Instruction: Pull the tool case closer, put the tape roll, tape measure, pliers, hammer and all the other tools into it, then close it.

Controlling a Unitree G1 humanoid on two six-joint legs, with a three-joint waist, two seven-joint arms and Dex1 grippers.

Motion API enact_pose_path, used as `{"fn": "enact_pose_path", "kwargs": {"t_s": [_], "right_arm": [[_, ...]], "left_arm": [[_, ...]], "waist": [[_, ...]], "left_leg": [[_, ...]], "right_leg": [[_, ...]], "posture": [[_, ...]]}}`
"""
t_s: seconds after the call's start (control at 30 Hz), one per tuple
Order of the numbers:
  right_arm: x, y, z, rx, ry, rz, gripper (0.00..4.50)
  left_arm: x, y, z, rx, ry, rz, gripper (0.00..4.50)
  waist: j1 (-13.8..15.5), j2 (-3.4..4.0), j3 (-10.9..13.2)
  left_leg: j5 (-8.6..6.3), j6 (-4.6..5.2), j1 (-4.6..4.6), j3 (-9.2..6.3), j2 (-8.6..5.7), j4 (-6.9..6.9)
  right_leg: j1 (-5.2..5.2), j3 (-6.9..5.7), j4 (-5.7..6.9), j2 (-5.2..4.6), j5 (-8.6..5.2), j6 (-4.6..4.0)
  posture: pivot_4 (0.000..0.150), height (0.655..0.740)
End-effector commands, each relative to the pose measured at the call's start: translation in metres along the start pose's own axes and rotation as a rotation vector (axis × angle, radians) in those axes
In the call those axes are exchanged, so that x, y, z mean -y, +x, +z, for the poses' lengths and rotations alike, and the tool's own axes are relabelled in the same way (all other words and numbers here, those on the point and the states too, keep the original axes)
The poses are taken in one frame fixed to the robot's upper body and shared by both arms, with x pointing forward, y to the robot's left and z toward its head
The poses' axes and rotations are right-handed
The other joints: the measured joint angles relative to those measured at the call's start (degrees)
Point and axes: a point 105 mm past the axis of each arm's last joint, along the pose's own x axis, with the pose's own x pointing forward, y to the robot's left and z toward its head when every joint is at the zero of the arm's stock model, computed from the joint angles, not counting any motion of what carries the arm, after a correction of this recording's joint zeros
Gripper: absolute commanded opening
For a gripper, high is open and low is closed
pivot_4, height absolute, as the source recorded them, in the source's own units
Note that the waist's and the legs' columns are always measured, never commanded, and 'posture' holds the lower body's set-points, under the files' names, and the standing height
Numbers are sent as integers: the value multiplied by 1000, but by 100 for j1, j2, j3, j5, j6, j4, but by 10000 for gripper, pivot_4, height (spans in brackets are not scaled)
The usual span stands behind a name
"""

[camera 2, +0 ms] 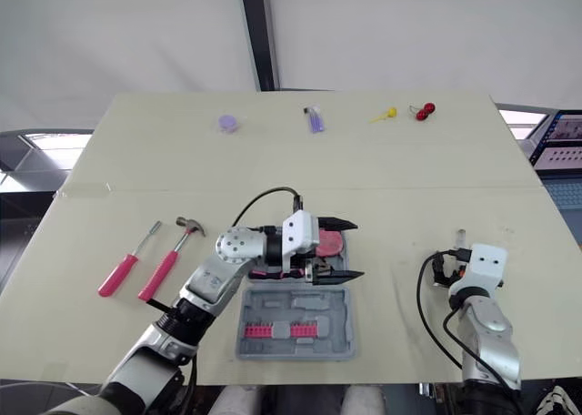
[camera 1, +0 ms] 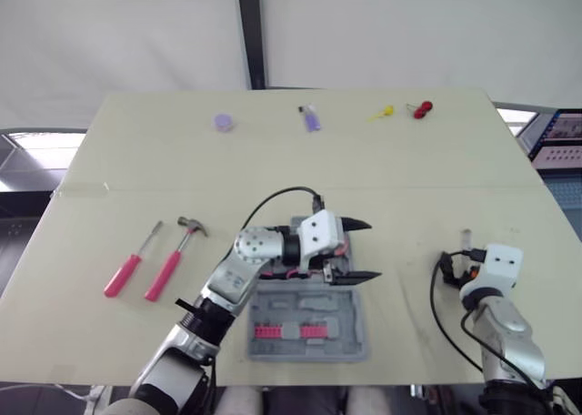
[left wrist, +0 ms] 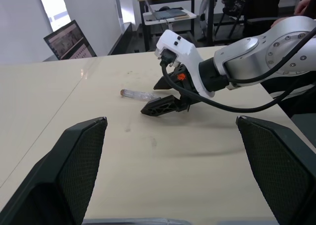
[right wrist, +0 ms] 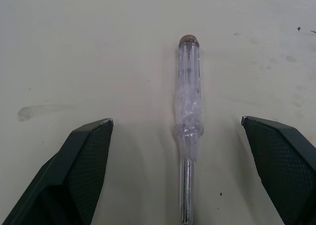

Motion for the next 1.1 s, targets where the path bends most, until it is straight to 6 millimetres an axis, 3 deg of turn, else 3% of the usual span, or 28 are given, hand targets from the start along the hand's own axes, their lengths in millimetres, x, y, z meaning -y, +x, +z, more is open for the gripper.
{"fn": "enact_pose_path", "kwargs": {"t_s": [0.03, 0.3, 0.4, 0.6, 0.83, 0.93, 1.1], "right_arm": [[3, -1, 4, 33, 16, -3, 44026], [3, -2, -4, 25, 17, -6, 44026], [3, -2, -4, 28, 16, -8, 31305], [2, -1, -4, 32, 9, -8, 181], [2, -1, 2, 59, -9, 15, 181], [-1, -2, 17, 90, -57, 70, 181], [-31, -14, 52, 128, -220, 360, 181]], "left_arm": [[-2, -1, 8, 23, 25, 11, 45000], [-3, -2, 7, 16, 28, 12, 45000], [-3, -2, 7, 16, 29, 12, 45000], [-3, -2, 6, 13, 28, 13, 45000], [-4, -4, 4, 10, 24, 19, 45000], [-6, -6, 5, 13, 37, 26, 45000], [-7, -24, 11, 25, 69, 37, 45000]], "waist": [[1, 0, 0], [1, 0, 0], [4, 0, 0], [1, 0, 0], [1, 0, 0], [-1, 1, 0], [-10, 11, 3]], "left_leg": [[0, 0, 0, 0, 0, 0], [0, 0, 0, -1, 0, 0], [0, 0, 0, -1, 0, 0], [0, 0, 0, -1, 0, 0], [0, 0, 0, -1, 0, 0], [0, 0, 0, -1, 0, 0], [0, 0, 0, 0, 0, -1]], "right_leg": [[0, 0, 0, 0, 0, 0], [1, 0, 0, 0, 0, 0], [2, 0, 0, 0, 0, 0], [2, 0, 0, 0, 0, 0], [2, 0, 0, 0, 0, 0], [1, -1, 0, 0, 0, 0], [0, 0, -1, 0, 0, 0]], "posture": [[1500, 7400], [1500, 7400], [1500, 7400], [1500, 7400], [1500, 7400], [1500, 7400], [1500, 7400]]}}
